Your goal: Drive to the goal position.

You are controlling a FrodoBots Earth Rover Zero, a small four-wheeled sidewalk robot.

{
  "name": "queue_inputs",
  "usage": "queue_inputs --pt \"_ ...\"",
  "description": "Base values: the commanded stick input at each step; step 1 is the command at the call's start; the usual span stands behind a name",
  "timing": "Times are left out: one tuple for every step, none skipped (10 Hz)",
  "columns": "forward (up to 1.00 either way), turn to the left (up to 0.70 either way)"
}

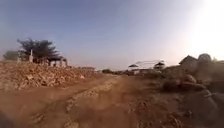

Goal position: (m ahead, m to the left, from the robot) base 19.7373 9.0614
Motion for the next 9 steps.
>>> queue_inputs --pt "0.5 0.5" --pt "0.5 0.5" --pt "0.5 0.0" --pt "0.5 0.0" --pt "0.5 0.0" --pt "0.5 0.0" --pt "0.5 0.0" --pt "0.5 0.0" --pt "0.5 0.0"
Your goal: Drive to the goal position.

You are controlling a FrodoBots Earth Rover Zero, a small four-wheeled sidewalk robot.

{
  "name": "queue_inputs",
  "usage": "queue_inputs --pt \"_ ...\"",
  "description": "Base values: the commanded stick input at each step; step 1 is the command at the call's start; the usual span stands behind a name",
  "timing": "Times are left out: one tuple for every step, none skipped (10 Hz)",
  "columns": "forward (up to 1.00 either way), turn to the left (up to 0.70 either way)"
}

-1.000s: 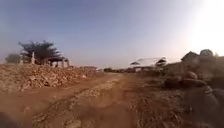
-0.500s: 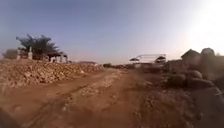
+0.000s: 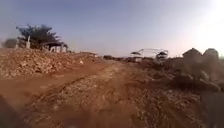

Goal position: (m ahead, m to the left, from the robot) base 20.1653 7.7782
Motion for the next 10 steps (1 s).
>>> queue_inputs --pt "0.5 0.0" --pt "0.5 0.0" --pt "0.5 0.0" --pt "0.5 0.0" --pt "0.5 0.0" --pt "0.5 0.0" --pt "0.5 0.0" --pt "0.5 0.0" --pt "0.5 0.0" --pt "0.5 0.0"
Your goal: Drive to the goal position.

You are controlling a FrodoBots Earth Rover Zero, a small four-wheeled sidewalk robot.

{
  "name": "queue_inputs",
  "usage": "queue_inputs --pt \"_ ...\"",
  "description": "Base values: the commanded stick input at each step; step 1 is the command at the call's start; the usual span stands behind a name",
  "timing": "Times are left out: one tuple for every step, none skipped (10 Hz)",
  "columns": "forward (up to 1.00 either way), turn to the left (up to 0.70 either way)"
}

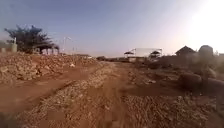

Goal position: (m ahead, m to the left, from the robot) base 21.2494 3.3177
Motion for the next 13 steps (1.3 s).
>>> queue_inputs --pt "0.5 0.0" --pt "0.5 0.0" --pt "0.5 0.0" --pt "0.5 0.0" --pt "0.5 0.0" --pt "0.5 0.0" --pt "0.5 0.0" --pt "0.5 0.0" --pt "0.5 0.0" --pt "0.5 0.0" --pt "0.5 0.0" --pt "0.5 0.0" --pt "0.5 0.0"
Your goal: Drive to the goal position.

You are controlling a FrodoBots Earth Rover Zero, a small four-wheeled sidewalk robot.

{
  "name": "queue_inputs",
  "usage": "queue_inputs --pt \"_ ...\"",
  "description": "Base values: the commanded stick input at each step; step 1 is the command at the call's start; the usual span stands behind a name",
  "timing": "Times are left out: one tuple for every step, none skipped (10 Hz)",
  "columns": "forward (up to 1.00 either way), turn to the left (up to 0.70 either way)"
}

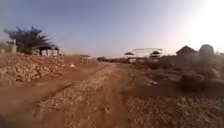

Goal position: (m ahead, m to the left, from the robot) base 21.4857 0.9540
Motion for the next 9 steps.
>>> queue_inputs --pt "0.5 0.0" --pt "0.5 0.0" --pt "0.5 0.0" --pt "0.5 0.0" --pt "0.5 0.0" --pt "0.5 0.0" --pt "0.5 0.0" --pt "0.5 0.0" --pt "0.5 0.0"
